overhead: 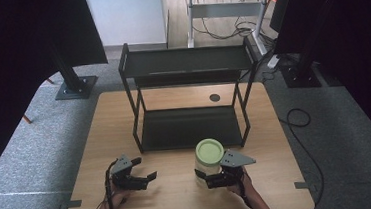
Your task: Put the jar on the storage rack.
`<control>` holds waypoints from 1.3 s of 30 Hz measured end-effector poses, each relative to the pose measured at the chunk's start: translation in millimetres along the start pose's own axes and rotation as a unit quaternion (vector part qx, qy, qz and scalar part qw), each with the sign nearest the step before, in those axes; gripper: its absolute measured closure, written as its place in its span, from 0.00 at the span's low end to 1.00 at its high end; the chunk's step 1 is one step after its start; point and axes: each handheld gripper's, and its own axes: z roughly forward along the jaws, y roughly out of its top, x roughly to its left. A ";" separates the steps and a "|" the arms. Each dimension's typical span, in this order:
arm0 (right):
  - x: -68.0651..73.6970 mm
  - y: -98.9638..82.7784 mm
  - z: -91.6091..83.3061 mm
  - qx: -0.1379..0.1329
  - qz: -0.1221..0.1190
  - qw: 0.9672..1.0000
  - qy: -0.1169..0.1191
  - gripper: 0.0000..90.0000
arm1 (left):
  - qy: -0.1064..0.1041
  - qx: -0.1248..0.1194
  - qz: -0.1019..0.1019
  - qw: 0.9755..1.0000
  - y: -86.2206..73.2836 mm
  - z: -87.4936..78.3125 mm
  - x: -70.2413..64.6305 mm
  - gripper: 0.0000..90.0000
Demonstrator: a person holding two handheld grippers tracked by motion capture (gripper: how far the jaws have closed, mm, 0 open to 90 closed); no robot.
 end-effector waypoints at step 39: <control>-6.4 25.8 -18.6 -0.046 -0.004 0.999 -0.019 0.12 | -0.001 0.000 0.000 1.000 0.0 0.1 -0.1 0.07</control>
